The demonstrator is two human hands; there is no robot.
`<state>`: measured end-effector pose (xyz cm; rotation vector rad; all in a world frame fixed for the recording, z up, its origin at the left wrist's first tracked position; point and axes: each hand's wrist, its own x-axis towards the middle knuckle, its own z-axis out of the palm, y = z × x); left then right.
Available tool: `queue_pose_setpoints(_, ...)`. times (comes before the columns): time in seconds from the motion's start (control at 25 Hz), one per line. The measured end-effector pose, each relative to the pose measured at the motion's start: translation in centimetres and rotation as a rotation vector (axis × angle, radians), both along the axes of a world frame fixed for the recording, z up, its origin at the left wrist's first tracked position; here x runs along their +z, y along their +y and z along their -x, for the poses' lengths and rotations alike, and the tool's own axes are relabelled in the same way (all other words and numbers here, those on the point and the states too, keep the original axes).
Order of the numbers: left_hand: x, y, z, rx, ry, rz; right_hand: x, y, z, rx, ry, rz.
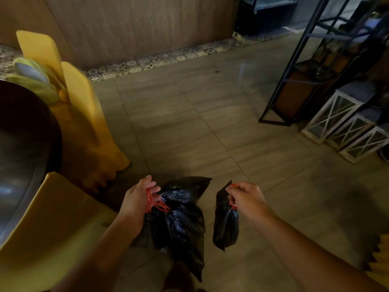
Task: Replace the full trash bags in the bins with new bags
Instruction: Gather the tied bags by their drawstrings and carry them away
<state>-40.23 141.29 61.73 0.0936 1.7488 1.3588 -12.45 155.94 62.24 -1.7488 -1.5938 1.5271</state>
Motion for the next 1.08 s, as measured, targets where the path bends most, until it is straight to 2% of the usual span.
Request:
queue_pose_setpoints(0.28,-1.6,12.5,6.0,-0.095,-0.090,-0.005,-0.7,12.3,5.9,-0.087,-0.094,-0.001)
queue_pose_setpoints(0.56,0.1,23.9,13.6,-0.177,-0.038,0.021,1.1,23.5,13.7,-0.040,-0.061,-0.056)
queue_pose_setpoints(0.8,-0.5,33.8,18.8,-0.133,-0.023,0.053,-0.8,33.9,20.3,0.076,-0.026,-0.033)
queue_pose_setpoints(1.08,-0.8,45.7,25.3,0.137,0.092,0.074,-1.2,47.7,28.0,0.151,0.087,0.097)
